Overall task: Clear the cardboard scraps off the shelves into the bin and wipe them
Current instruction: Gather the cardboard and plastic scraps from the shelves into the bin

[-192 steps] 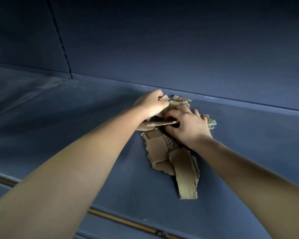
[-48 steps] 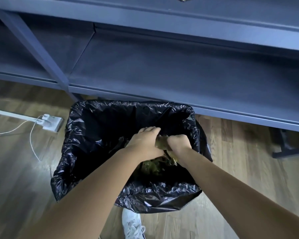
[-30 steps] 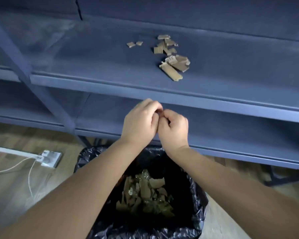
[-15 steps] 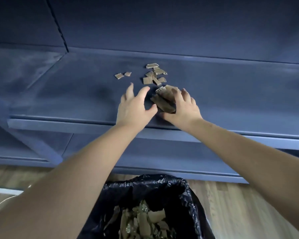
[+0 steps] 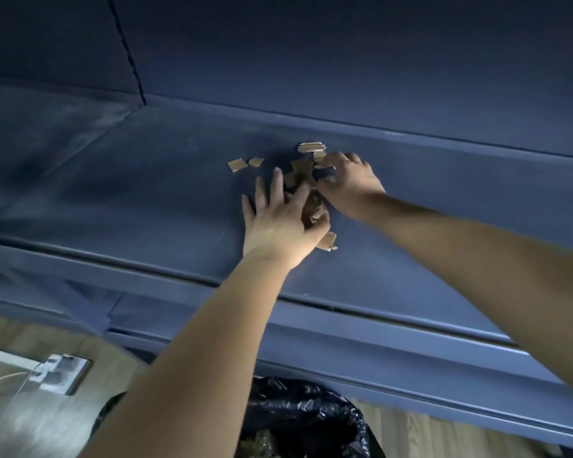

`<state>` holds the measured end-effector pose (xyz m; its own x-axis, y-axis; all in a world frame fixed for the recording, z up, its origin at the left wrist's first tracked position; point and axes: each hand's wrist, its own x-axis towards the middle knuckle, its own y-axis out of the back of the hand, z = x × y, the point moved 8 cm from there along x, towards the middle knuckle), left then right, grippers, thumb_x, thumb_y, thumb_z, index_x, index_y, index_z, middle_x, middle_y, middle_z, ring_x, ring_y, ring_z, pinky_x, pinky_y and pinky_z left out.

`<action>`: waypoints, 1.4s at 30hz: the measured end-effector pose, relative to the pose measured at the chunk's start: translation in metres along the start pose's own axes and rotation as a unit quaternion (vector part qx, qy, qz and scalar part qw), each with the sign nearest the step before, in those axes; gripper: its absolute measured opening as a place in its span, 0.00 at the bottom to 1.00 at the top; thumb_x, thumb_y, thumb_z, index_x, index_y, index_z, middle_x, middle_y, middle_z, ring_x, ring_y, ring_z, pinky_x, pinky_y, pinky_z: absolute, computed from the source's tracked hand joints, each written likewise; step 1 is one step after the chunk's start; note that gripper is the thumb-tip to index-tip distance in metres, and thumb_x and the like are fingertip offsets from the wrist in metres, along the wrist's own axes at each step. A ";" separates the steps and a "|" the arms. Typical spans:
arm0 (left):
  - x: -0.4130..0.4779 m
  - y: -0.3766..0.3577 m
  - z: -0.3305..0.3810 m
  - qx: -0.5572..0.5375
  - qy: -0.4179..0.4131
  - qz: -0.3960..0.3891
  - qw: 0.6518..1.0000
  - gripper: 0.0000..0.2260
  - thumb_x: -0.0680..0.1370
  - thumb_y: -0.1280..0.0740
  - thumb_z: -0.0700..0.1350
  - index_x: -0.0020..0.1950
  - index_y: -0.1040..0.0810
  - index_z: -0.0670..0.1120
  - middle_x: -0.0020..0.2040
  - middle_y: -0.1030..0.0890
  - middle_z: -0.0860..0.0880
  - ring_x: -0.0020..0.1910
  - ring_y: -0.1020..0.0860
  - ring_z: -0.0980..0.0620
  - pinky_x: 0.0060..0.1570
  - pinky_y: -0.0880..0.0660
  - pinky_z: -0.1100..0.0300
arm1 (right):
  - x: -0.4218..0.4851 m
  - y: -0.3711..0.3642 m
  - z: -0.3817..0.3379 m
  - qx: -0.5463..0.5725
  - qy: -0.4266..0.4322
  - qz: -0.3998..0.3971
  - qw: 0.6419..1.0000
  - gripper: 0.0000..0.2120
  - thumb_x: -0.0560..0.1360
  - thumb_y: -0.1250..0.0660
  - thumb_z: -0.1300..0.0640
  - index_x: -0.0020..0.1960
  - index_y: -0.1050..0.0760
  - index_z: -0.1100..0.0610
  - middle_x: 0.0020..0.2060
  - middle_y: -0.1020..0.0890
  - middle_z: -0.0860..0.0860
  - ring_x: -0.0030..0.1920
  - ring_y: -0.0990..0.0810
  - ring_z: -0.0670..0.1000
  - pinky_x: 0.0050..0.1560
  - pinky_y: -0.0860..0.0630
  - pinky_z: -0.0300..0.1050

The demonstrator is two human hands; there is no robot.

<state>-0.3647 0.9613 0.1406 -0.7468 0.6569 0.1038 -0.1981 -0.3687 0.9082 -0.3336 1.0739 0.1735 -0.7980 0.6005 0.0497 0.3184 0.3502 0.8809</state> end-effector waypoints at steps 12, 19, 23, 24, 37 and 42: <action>-0.001 -0.004 0.008 -0.008 -0.032 -0.044 0.998 0.37 0.69 0.36 0.67 0.74 0.47 0.59 0.77 0.61 0.48 0.76 0.62 0.42 0.73 0.62 0.41 | 0.048 -0.028 -0.007 0.042 -0.033 -0.092 0.994 0.22 0.79 0.50 0.42 0.69 0.34 0.46 0.69 0.31 0.55 0.69 0.33 0.59 0.67 0.35 0.51; 0.000 -0.008 0.007 0.023 -0.024 -0.034 0.999 0.39 0.70 0.36 0.65 0.74 0.49 0.53 0.77 0.55 0.47 0.76 0.58 0.42 0.73 0.58 0.40 | 0.019 -0.020 -0.028 0.268 0.007 -0.042 0.962 0.11 0.77 0.41 0.58 0.48 0.23 0.62 0.44 0.20 0.59 0.46 0.24 0.55 0.51 0.27 0.47; 0.000 -0.004 0.010 0.022 -0.032 -0.029 0.999 0.27 0.71 0.38 0.62 0.67 0.36 0.53 0.72 0.39 0.49 0.74 0.47 0.45 0.74 0.58 0.42 | 0.038 -0.030 -0.063 0.096 0.071 -0.046 0.992 0.14 0.75 0.39 0.57 0.59 0.25 0.56 0.57 0.23 0.56 0.57 0.25 0.56 0.56 0.26 0.48; -0.001 -0.003 0.011 0.019 -0.029 -0.032 0.999 0.26 0.72 0.38 0.61 0.67 0.35 0.53 0.70 0.38 0.49 0.73 0.46 0.46 0.74 0.58 0.43 | 0.043 -0.040 -0.074 0.055 0.084 -0.076 0.992 0.18 0.75 0.39 0.56 0.64 0.29 0.54 0.62 0.27 0.56 0.63 0.29 0.57 0.60 0.28 0.49; -0.004 0.009 0.016 0.009 -0.080 0.039 0.996 0.21 0.72 0.36 0.57 0.60 0.30 0.48 0.67 0.35 0.47 0.72 0.44 0.42 0.74 0.53 0.49 | 0.039 -0.049 -0.082 -0.020 0.146 -0.176 0.973 0.12 0.77 0.39 0.53 0.50 0.20 0.58 0.50 0.19 0.54 0.52 0.22 0.55 0.55 0.25 0.47; -0.003 -0.003 0.012 0.013 -0.051 -0.004 0.999 0.26 0.74 0.38 0.56 0.71 0.39 0.54 0.74 0.45 0.45 0.74 0.48 0.39 0.74 0.52 0.45 | 0.025 -0.045 -0.034 0.139 0.074 -0.155 0.975 0.14 0.75 0.44 0.39 0.34 0.26 0.41 0.50 0.27 0.47 0.63 0.30 0.56 0.68 0.35 0.56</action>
<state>-0.3547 0.9685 0.1427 -0.6768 0.7234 0.1365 -0.1853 -0.3468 0.9194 -0.3852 1.0482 0.1508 -0.9369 0.3312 -0.1122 0.1605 0.6925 0.7034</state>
